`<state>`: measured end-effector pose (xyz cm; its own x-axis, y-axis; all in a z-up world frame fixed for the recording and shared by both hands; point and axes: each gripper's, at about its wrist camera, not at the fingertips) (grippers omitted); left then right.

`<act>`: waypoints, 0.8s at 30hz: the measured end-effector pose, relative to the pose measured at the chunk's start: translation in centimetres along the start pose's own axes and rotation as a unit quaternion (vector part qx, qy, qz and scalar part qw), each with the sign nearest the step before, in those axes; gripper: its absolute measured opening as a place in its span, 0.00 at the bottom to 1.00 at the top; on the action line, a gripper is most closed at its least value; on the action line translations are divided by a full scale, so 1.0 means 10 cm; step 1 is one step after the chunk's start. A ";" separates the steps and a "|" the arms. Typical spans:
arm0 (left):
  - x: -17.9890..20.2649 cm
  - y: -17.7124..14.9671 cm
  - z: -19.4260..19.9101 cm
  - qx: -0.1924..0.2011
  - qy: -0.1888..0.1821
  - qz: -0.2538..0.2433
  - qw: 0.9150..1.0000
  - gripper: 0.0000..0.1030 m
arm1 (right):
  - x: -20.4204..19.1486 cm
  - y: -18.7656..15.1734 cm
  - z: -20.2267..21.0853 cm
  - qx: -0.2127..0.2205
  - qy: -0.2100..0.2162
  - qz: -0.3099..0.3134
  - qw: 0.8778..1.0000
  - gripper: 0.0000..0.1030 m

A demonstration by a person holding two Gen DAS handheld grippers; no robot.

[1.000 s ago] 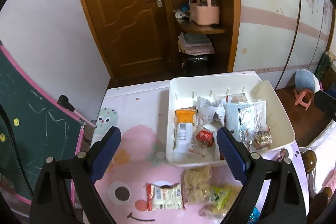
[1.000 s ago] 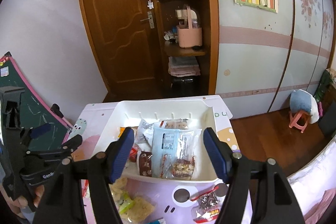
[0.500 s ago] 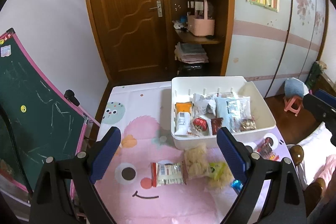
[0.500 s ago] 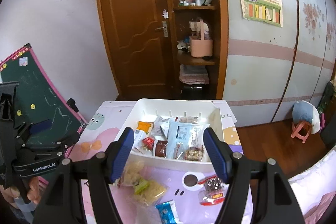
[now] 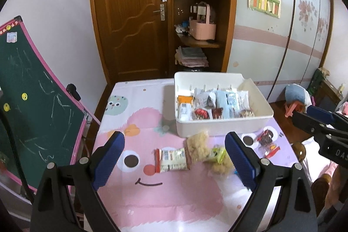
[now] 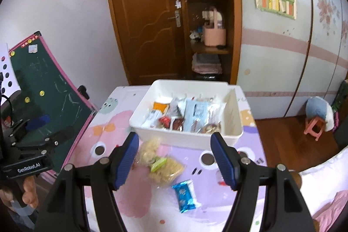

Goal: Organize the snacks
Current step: 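Withdraw both tools from the basket back over the remaining snacks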

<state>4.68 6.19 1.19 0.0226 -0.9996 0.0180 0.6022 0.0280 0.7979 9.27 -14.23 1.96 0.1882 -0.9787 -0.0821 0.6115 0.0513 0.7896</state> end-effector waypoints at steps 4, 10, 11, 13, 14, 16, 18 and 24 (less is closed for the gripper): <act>-0.07 -0.23 -0.06 -0.013 0.003 -0.006 1.000 0.90 | -0.03 -0.15 -0.09 -0.018 -0.002 0.010 1.000 0.67; -0.17 -0.48 -0.27 -0.041 0.008 -0.009 0.999 0.90 | 0.02 -0.54 -0.31 -0.060 -0.005 0.018 0.998 0.67; -0.18 -0.51 -0.32 -0.044 0.010 -0.011 0.999 0.90 | 0.04 -0.60 -0.36 -0.069 -0.005 0.018 0.997 0.67; -0.20 -0.55 -0.42 -0.053 0.012 -0.013 0.998 0.90 | 0.10 -0.73 -0.48 -0.090 -0.006 0.017 0.996 0.67; -0.22 -0.57 -0.47 -0.057 0.012 -0.014 0.998 0.90 | 0.13 -0.79 -0.54 -0.102 -0.006 0.014 0.995 0.67; -0.24 -0.61 -0.62 -0.070 0.009 -0.017 0.997 0.90 | 0.20 -0.91 -0.68 -0.126 -0.006 0.006 0.992 0.67; -0.24 -0.65 -0.77 -0.083 0.004 -0.024 0.996 0.90 | 0.26 -1.01 -0.80 -0.149 -0.005 -0.002 0.989 0.67; -0.16 -0.78 -1.28 -0.132 -0.014 -0.046 0.990 0.90 | 0.38 -1.17 -1.04 -0.183 0.015 -0.023 0.983 0.67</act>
Point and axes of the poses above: each gripper's, at about its wrist camera, not at the fingertips, and z roughly against the way its jaws point, x to its right, y to its top, and after that the axes turned 2 degrees about x, right-handed
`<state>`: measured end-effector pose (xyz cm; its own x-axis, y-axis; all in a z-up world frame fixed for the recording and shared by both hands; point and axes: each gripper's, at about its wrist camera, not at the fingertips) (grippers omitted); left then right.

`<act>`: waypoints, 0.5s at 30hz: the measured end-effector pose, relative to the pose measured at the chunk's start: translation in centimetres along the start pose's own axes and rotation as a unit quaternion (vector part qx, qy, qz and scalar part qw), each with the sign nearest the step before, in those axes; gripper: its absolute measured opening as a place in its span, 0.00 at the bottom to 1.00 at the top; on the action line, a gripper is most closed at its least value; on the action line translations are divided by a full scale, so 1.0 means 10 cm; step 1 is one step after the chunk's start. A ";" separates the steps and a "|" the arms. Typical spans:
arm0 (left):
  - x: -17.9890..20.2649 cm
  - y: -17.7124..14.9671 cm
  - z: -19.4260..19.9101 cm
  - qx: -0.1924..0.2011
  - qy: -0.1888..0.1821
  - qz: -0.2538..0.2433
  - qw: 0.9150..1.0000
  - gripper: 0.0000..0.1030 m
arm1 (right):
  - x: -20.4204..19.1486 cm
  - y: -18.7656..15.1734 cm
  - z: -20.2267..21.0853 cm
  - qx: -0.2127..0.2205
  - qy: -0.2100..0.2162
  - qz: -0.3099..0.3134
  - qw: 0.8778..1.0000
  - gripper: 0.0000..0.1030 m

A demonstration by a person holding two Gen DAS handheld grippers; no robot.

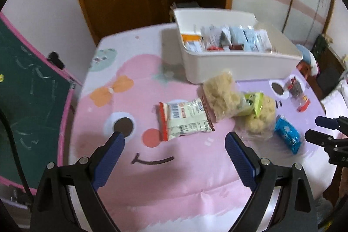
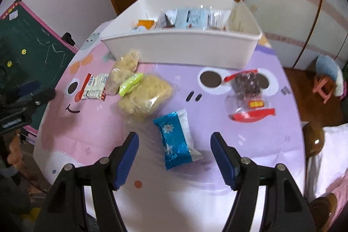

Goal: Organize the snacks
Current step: 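Withdraw both tools from the basket back over the remaining snacks, then grasp the white LIPO packet with the left tool while the right tool grasps the blue foil wrapper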

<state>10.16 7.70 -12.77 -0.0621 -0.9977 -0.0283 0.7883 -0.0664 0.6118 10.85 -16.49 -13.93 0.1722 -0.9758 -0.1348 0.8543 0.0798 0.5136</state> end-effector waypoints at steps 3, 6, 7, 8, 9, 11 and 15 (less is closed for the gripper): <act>0.07 0.02 -0.24 -0.017 -0.008 -0.032 0.999 0.90 | 0.05 -0.02 -0.13 -0.018 0.010 -0.009 1.000 0.67; 0.11 0.05 -0.41 -0.029 -0.008 -0.077 0.997 0.90 | 0.01 -0.04 -0.26 -0.035 0.011 0.002 0.999 0.67; 0.12 0.07 -0.46 -0.032 -0.009 -0.094 0.995 0.90 | -0.02 -0.05 -0.31 -0.042 0.011 0.009 0.999 0.67; 0.12 0.08 -0.52 -0.037 -0.008 -0.110 0.993 0.90 | -0.05 -0.05 -0.35 -0.045 0.010 0.014 0.999 0.67; 0.11 0.10 -0.58 -0.043 -0.007 -0.127 0.991 0.90 | -0.07 -0.05 -0.39 -0.050 0.009 0.021 0.998 0.67; 0.10 0.15 -0.69 -0.055 -0.007 -0.162 0.985 0.90 | -0.12 -0.07 -0.48 -0.061 0.005 0.032 0.998 0.67; 0.11 0.23 -0.84 -0.068 -0.021 -0.224 0.972 0.90 | -0.13 -0.08 -0.59 -0.074 0.001 0.039 0.996 0.67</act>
Point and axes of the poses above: each gripper's, at about its wrist camera, not at the fingertips, and z roughly against the way its jaws point, x to its right, y to its top, and after that the axes turned 2 degrees about x, right-handed
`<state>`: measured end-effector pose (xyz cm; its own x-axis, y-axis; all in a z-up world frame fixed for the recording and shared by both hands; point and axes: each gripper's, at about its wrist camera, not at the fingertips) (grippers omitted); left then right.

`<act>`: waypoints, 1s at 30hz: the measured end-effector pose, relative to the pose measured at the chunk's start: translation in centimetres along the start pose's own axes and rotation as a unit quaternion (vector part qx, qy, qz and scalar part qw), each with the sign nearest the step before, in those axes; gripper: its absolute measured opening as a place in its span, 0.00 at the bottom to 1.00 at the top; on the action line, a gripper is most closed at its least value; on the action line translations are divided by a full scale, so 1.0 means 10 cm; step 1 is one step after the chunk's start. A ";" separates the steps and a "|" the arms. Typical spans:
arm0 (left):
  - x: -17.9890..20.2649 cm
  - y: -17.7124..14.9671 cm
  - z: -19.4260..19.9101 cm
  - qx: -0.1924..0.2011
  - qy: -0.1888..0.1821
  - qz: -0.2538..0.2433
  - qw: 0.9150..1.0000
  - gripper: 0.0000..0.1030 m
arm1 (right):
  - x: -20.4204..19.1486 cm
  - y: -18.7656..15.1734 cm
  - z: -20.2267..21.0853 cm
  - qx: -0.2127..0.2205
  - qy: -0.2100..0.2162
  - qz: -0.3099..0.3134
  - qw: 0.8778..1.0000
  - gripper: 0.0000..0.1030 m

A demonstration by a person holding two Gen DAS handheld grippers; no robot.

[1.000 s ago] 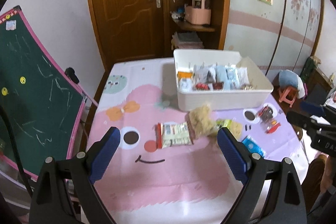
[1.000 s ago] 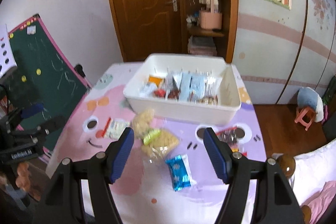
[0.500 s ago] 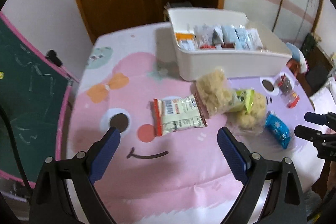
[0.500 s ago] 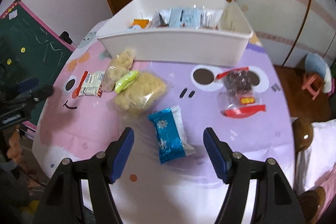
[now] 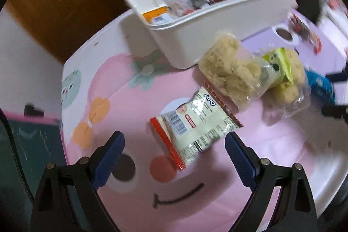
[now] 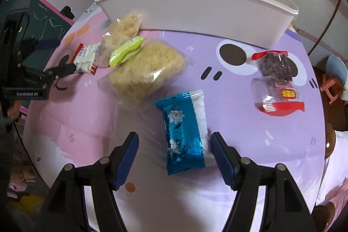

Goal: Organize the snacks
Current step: 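Grasp the white LIPO packet with the left tool while the right tool grasps the blue foil wrapper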

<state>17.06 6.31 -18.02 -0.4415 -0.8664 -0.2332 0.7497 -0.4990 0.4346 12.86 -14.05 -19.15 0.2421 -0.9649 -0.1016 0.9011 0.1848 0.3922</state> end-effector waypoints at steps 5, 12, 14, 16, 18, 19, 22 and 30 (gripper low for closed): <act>0.07 0.07 -0.17 -0.031 -0.032 -0.099 0.994 0.90 | 0.04 0.03 -0.06 -0.008 0.007 -0.007 1.000 0.66; 0.17 0.22 -0.35 -0.053 -0.055 -0.164 0.984 0.90 | 0.04 0.04 -0.06 -0.003 0.002 0.000 1.000 0.67; 0.15 0.27 -0.40 -0.057 -0.069 -0.164 0.982 0.89 | 0.02 0.03 -0.07 -0.002 -0.001 0.004 1.000 0.67; 0.11 0.31 -0.45 -0.067 -0.087 -0.157 0.981 0.88 | 0.01 0.05 -0.08 -0.003 0.001 0.003 1.000 0.67; 0.06 0.32 -0.49 -0.079 -0.105 -0.142 0.981 0.83 | 0.01 0.05 -0.08 -0.003 0.003 0.002 1.000 0.67; 0.02 0.37 -0.50 -0.085 -0.115 -0.132 0.981 0.80 | 0.02 0.05 -0.08 -0.002 0.005 0.000 1.000 0.67; -0.01 0.36 -0.49 -0.088 -0.131 -0.105 0.982 0.63 | 0.04 0.04 -0.07 -0.002 0.006 -0.001 1.000 0.67; 0.06 0.26 -0.36 -0.094 -0.132 -0.011 0.987 0.45 | 0.05 0.05 -0.05 -0.003 0.000 -0.007 1.000 0.61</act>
Point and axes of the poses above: each gripper's, at about its wrist camera, not at the fingertips, and z roughly against the way its jaws point, x to its right, y to its top, and after that the axes turned 2 degrees about x, right-handed
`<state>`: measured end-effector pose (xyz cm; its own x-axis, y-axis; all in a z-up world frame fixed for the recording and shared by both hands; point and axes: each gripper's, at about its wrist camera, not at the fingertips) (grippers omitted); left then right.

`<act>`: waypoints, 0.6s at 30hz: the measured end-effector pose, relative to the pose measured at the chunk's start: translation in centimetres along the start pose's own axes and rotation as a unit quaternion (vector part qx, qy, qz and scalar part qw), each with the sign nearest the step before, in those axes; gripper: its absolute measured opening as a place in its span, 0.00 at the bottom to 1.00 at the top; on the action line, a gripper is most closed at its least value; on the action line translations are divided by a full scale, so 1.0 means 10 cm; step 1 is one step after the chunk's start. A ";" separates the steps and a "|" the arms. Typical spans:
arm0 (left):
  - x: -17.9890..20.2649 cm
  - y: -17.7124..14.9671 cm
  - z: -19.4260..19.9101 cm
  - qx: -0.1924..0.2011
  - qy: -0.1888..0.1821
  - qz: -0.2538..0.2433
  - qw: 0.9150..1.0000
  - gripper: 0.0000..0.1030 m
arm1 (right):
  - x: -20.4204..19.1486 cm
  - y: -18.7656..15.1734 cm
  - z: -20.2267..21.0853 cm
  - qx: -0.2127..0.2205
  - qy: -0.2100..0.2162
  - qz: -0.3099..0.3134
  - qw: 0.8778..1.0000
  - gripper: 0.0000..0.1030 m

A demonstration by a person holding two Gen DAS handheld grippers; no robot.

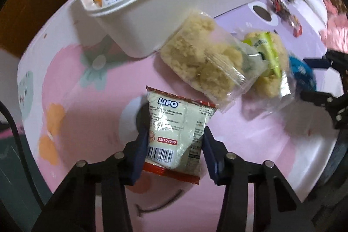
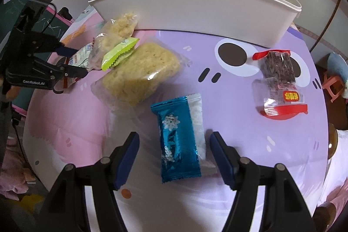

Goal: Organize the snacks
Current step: 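Grasp the white LIPO packet with the left tool while the right tool grasps the blue foil wrapper, then carry both packets into the white basket and open both tools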

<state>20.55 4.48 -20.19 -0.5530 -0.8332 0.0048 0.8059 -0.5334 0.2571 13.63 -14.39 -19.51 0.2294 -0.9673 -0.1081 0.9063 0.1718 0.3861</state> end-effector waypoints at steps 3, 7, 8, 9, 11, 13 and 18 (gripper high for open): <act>0.21 -0.15 0.08 0.017 0.002 0.024 1.000 0.45 | 0.00 -0.01 0.01 0.000 -0.013 0.003 1.000 0.37; 0.40 -0.33 0.20 0.045 0.041 0.089 0.994 0.45 | 0.03 -0.04 0.05 -0.003 -0.011 -0.003 1.000 0.27; 0.43 -0.39 0.24 0.053 0.047 0.109 0.992 0.45 | 0.03 -0.04 0.05 -0.002 -0.011 -0.004 1.000 0.26; 0.48 -0.45 0.29 0.060 0.046 0.128 0.989 0.45 | 0.03 -0.05 0.07 -0.002 -0.010 -0.006 1.000 0.25; 0.59 -0.58 0.42 0.079 0.040 0.157 0.984 0.45 | 0.03 -0.07 0.11 0.001 -0.007 -0.013 1.000 0.25; 0.61 -0.65 0.57 0.092 0.033 0.177 0.979 0.45 | 0.02 -0.09 0.18 0.007 -0.005 -0.015 1.000 0.25; 0.86 -0.86 0.97 0.131 0.037 0.191 0.972 0.45 | -0.01 -0.14 0.38 0.027 -0.003 -0.011 1.000 0.25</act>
<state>6.86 3.33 -12.94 -0.1994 -0.9765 0.0820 0.8628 -0.1353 0.4871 10.95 -15.20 -16.57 0.2073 -0.9719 -0.1115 0.8903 0.1401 0.4333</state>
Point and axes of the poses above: each gripper's, at about its wrist camera, not at the fingertips, and z roughly against the way its jaws point, x to its right, y to its top, and after that the axes turned 2 degrees about x, right-handed
